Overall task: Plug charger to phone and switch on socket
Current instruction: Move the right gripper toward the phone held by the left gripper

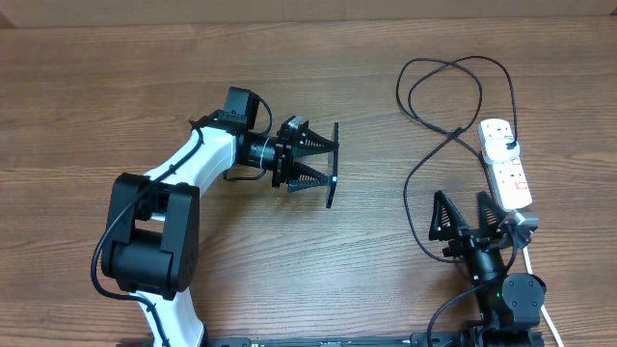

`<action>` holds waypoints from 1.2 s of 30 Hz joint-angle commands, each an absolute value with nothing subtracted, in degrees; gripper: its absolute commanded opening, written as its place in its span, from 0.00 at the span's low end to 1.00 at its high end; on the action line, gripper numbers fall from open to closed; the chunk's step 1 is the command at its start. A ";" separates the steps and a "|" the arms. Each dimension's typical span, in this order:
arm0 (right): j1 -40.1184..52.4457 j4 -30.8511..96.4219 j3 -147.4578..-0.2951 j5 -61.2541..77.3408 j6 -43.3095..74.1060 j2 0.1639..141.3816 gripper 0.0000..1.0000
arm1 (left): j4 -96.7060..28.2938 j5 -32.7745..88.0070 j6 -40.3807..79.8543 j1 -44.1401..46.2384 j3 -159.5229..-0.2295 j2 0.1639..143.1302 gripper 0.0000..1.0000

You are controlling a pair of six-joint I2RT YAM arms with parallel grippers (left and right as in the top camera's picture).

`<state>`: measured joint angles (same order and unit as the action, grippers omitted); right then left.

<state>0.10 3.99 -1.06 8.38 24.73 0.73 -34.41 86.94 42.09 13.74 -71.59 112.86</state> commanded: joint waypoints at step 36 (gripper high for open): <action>0.05 47.05 -52.47 18.57 18.26 36.21 0.99 | -32.23 88.07 43.72 13.50 -71.53 113.12 0.45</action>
